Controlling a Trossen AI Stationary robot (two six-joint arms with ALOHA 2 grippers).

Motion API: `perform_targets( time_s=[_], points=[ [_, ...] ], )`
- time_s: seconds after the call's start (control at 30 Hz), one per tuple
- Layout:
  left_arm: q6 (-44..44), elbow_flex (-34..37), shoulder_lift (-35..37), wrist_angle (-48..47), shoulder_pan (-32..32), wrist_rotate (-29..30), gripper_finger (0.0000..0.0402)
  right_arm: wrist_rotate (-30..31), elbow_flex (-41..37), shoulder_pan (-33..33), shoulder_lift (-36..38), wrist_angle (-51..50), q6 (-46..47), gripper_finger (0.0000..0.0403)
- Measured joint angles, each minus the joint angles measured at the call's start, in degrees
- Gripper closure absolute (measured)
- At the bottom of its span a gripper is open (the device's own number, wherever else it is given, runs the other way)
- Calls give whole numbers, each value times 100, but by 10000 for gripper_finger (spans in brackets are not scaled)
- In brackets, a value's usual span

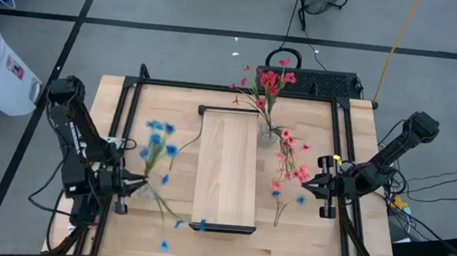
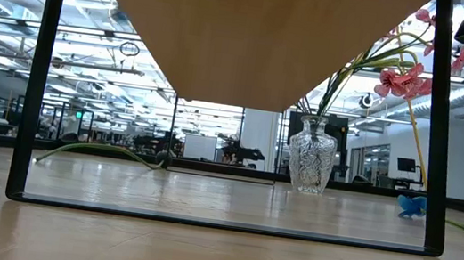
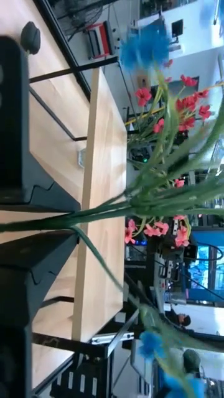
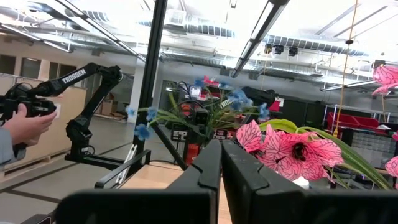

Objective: Pick and place flowers into a vace then onto a shelf
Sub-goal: Put the left blue flowers into the left transparent vase

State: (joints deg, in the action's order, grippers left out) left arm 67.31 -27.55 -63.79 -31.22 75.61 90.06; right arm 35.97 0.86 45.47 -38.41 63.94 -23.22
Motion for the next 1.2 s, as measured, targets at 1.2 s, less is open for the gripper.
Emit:
perform_targets(
  time_s=[1.2],
  points=[
    [287, 0, 2, -1, 22, -439, 314, 0, 0, 0, 0, 0, 0, 394]
  ],
)
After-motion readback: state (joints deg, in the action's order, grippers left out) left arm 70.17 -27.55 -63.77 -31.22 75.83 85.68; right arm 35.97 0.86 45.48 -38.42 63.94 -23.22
